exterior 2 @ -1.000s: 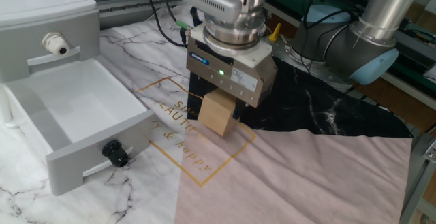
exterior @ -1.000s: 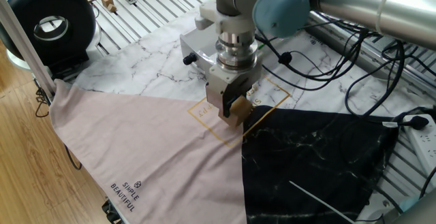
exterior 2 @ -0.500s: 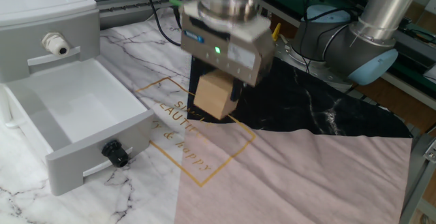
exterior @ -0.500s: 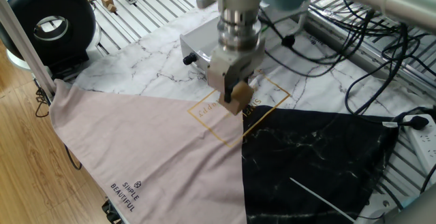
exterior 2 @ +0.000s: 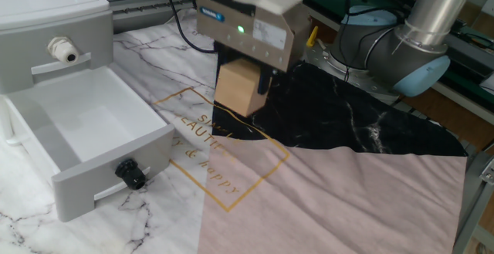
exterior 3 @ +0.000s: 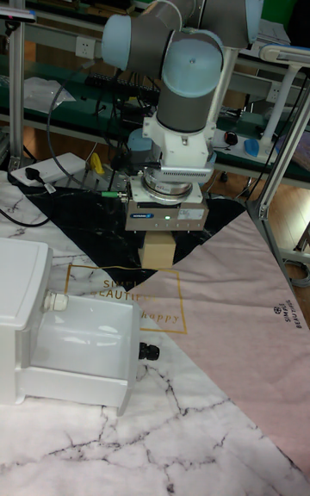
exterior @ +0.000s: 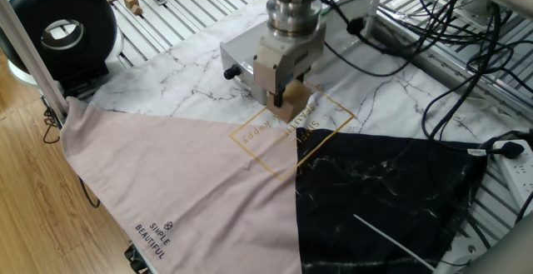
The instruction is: Put things in the drawer
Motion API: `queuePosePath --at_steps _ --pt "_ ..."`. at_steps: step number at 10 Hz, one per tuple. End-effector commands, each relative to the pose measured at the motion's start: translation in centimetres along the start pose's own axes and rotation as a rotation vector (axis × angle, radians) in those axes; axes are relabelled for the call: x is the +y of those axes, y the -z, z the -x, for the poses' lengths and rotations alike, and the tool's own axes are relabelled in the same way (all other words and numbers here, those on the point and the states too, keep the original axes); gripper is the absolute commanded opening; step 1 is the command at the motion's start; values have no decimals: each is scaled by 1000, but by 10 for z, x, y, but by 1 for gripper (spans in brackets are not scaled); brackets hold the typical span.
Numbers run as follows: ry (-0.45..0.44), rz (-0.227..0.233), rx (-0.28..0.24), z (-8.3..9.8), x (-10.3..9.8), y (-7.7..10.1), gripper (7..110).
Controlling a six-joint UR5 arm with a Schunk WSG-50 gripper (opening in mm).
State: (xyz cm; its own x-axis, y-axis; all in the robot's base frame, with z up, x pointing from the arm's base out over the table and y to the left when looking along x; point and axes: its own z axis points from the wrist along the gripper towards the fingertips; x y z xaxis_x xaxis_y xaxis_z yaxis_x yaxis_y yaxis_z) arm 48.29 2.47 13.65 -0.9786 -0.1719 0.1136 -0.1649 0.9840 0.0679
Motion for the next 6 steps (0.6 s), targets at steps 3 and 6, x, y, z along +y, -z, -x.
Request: queuePosePath --at_steps 3,6 --pt "36 -61 -59 27 -12 19 7" --pt "69 -103 -90 44 -22 19 7"
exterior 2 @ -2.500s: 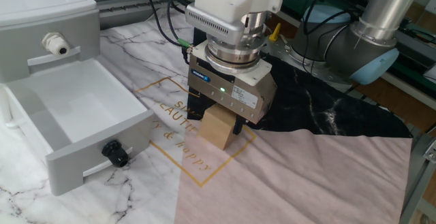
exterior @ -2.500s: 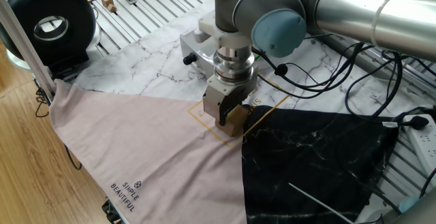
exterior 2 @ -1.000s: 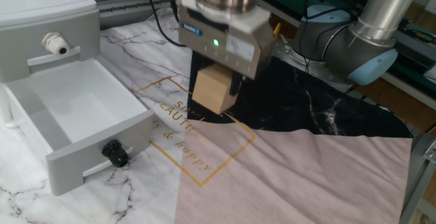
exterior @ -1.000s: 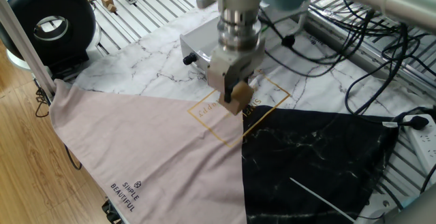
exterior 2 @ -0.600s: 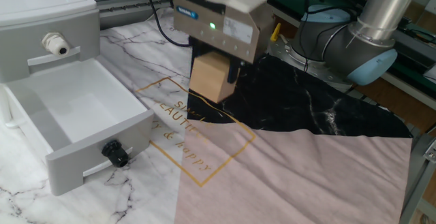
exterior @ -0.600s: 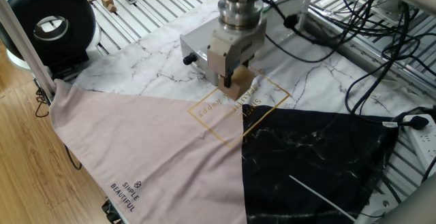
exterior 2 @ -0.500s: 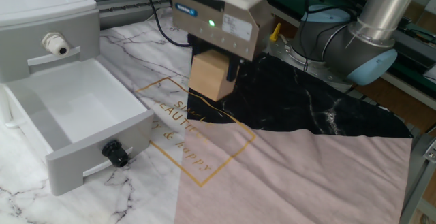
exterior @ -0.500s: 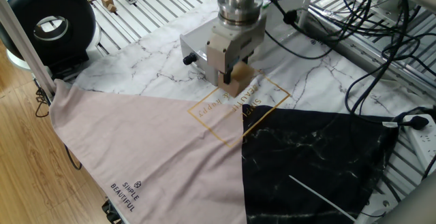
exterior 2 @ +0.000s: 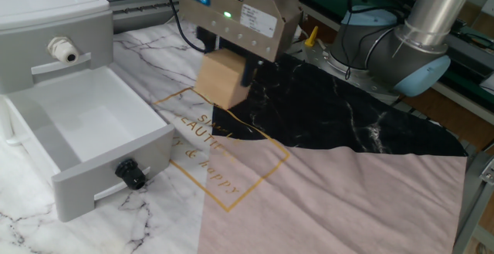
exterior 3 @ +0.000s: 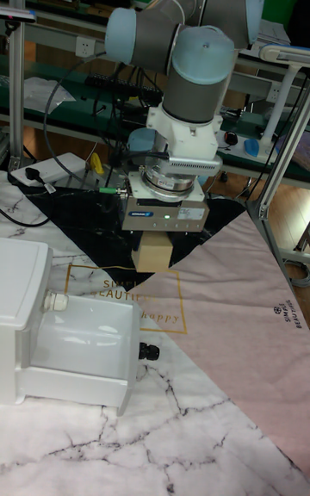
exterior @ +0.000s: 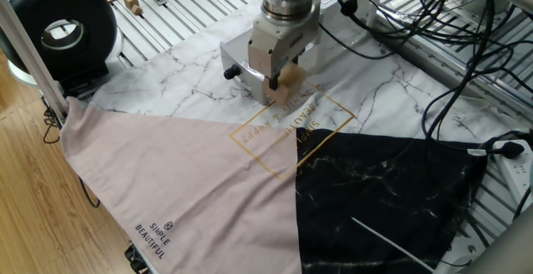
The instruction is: Put things in the drawer
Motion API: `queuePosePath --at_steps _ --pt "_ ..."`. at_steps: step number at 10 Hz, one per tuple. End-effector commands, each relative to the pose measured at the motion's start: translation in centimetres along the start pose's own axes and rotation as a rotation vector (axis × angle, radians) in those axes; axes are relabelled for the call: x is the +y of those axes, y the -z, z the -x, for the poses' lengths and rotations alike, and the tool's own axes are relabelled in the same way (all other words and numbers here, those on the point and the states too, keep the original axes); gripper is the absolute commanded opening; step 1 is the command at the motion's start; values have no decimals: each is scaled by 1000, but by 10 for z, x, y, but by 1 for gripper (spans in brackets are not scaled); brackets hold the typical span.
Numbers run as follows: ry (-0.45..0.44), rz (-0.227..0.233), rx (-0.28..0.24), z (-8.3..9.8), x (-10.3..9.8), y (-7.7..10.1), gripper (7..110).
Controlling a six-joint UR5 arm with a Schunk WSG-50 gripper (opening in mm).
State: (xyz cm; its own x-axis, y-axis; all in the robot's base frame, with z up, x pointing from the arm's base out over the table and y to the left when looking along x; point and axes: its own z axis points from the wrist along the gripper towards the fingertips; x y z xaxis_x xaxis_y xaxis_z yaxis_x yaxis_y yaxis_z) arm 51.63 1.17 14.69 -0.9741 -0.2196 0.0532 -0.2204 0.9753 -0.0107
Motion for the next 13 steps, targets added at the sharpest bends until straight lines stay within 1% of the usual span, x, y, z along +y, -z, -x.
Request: queuePosePath --at_steps 1,2,4,6,7,8,9,10,11,12,13 --pt "20 -22 -37 18 -6 4 7" --pt "29 -43 -46 22 -10 5 7" --pt "56 -106 -67 32 -20 11 7" --pt "98 -173 -100 46 -29 18 7" --pt "114 -197 -113 52 -34 19 7" --pt "140 -232 -131 59 -42 20 7" --pt "172 -276 -146 66 -52 23 7" --pt "197 -305 -167 72 -57 26 7" --pt "226 -331 -201 83 -61 29 7" --pt "274 -371 -253 99 -67 34 7" --pt "297 -370 -295 111 -63 36 7"
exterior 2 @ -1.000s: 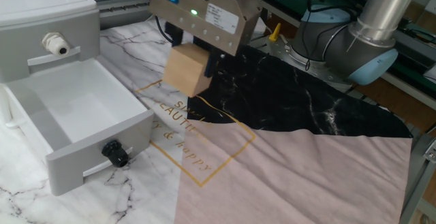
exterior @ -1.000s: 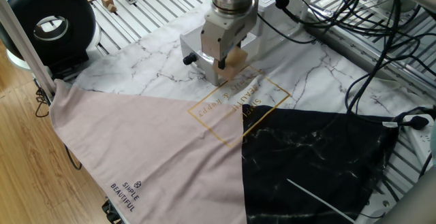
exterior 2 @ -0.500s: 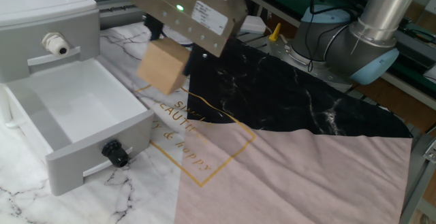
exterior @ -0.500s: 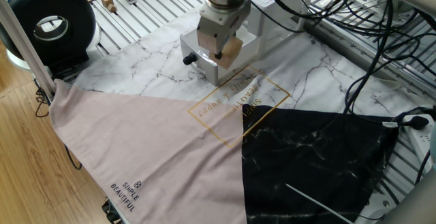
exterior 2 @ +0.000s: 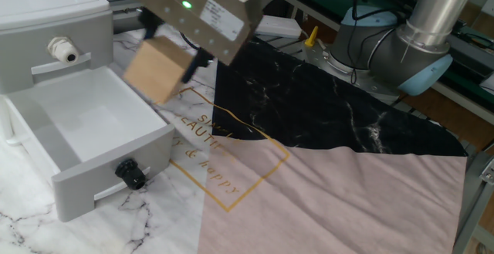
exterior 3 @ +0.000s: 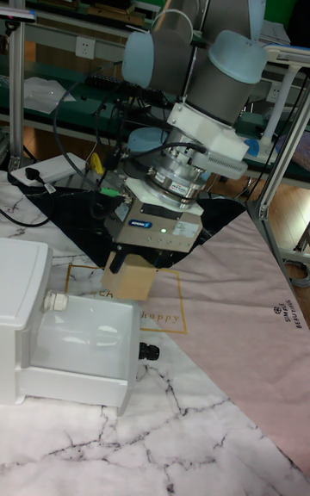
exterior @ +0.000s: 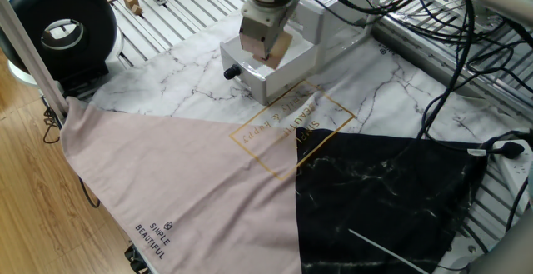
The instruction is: Put things in the drawer
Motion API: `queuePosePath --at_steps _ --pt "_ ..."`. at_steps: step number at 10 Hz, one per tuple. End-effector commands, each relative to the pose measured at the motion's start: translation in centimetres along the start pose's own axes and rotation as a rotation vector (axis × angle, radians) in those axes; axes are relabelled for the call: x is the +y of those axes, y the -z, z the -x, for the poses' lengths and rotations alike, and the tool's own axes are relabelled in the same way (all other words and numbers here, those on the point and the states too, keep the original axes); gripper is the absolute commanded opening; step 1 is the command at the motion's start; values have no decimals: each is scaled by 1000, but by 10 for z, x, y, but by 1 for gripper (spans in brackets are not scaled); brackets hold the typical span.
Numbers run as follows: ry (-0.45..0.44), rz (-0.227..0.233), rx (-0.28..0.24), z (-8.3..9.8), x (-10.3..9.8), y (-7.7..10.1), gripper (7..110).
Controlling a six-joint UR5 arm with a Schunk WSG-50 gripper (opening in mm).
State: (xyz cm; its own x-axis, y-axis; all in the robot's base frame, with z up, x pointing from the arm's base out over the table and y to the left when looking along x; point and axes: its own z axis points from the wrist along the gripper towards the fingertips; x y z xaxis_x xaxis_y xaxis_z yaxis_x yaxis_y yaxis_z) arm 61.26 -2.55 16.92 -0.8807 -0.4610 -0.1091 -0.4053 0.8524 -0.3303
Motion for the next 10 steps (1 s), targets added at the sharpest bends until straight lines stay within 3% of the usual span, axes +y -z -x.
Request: queuePosePath --at_steps 1,4,7,10 --pt "79 -68 -123 35 -16 -1 7" --pt "185 -114 -121 37 -35 -27 7" --pt "296 -104 -33 13 -39 -51 7" --pt "353 -86 -26 15 -34 -57 7"
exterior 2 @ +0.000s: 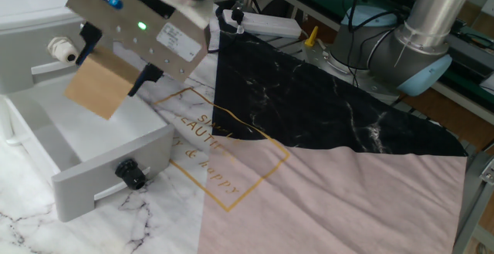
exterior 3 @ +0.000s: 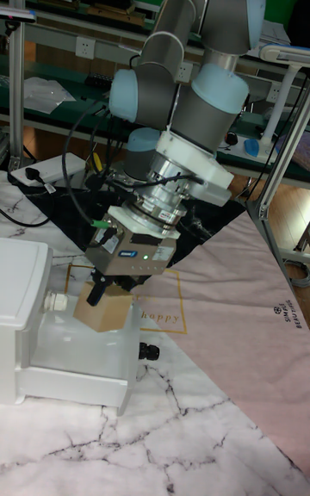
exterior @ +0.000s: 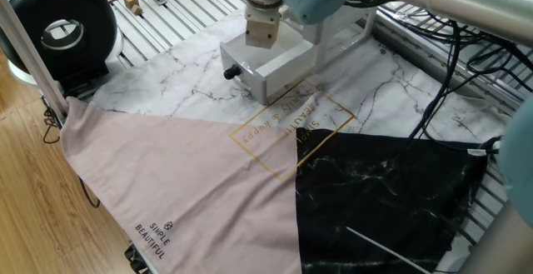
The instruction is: Put things in the drawer
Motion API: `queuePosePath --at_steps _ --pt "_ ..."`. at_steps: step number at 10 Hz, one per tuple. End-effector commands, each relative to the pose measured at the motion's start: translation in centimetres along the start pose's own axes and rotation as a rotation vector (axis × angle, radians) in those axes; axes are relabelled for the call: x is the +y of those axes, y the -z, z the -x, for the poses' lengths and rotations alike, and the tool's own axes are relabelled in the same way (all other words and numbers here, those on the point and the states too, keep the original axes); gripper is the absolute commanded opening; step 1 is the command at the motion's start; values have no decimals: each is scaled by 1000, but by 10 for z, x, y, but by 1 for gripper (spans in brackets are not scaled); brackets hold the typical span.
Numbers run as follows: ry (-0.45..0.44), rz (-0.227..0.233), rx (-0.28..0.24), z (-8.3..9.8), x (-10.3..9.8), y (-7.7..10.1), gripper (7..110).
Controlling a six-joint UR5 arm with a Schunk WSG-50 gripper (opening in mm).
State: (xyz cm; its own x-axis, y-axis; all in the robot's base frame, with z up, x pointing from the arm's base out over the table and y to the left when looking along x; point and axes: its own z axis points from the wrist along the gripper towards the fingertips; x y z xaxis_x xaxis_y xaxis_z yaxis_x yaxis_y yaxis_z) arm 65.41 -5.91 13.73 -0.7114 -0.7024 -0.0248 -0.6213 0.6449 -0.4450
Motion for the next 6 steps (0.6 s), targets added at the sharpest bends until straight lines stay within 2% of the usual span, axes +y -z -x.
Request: queuePosePath --at_steps 1,4,6 --pt "57 21 6 -1 4 -9 7" --pt "71 30 -22 9 7 -17 7" --pt "111 72 -11 8 17 -20 7"
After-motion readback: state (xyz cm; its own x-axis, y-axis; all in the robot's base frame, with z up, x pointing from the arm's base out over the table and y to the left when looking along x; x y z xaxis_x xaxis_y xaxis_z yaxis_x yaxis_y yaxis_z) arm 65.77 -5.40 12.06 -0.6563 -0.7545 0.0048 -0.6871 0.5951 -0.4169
